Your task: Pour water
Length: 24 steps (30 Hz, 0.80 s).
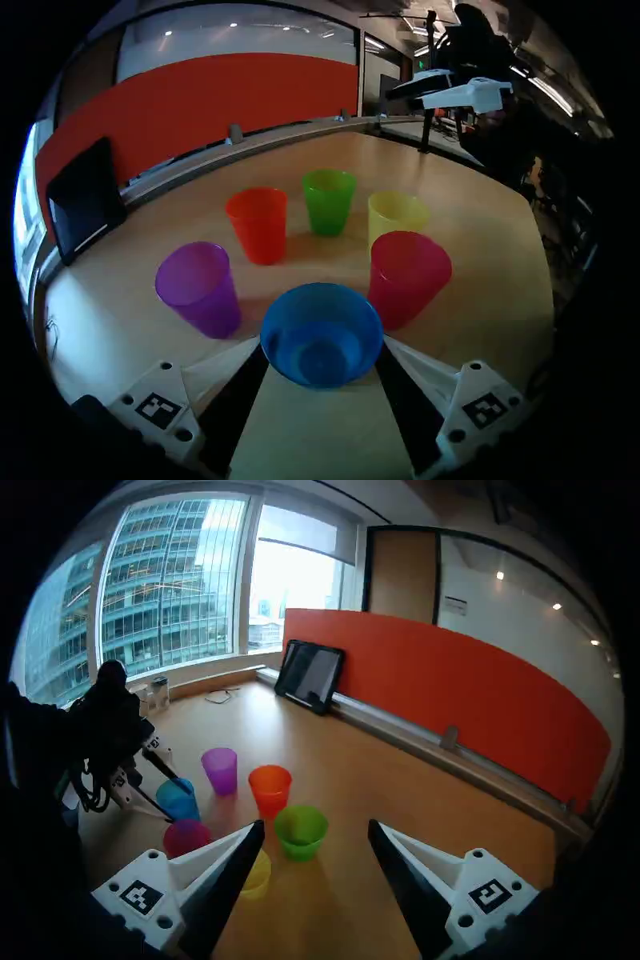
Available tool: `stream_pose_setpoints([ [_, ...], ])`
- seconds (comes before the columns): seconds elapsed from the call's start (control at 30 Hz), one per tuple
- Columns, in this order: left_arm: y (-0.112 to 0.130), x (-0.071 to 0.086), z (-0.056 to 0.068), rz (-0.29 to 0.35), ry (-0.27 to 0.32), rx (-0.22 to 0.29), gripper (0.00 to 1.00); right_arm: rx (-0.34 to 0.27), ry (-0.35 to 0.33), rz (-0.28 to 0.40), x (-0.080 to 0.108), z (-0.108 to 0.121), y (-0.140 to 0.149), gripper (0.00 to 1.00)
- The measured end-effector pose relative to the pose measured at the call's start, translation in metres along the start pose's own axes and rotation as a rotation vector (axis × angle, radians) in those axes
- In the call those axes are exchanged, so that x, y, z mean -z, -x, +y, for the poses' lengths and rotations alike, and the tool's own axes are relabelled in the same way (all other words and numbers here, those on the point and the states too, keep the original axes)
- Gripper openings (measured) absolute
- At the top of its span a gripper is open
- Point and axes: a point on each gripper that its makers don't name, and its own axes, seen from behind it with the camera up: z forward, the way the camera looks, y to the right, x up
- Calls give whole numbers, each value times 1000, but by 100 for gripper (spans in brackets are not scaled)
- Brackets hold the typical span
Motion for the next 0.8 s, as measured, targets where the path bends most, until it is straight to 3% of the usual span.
stream_pose_setpoints([
  [0.37, -16, 20, -10, 43, -33, 5, 86, 0, -26, -14, -12, -7, 6, 100],
  [0.8, -38, 47, -25, 106, -87, 3, 86, -14, -62, -46, -40, -16, 20, 100],
])
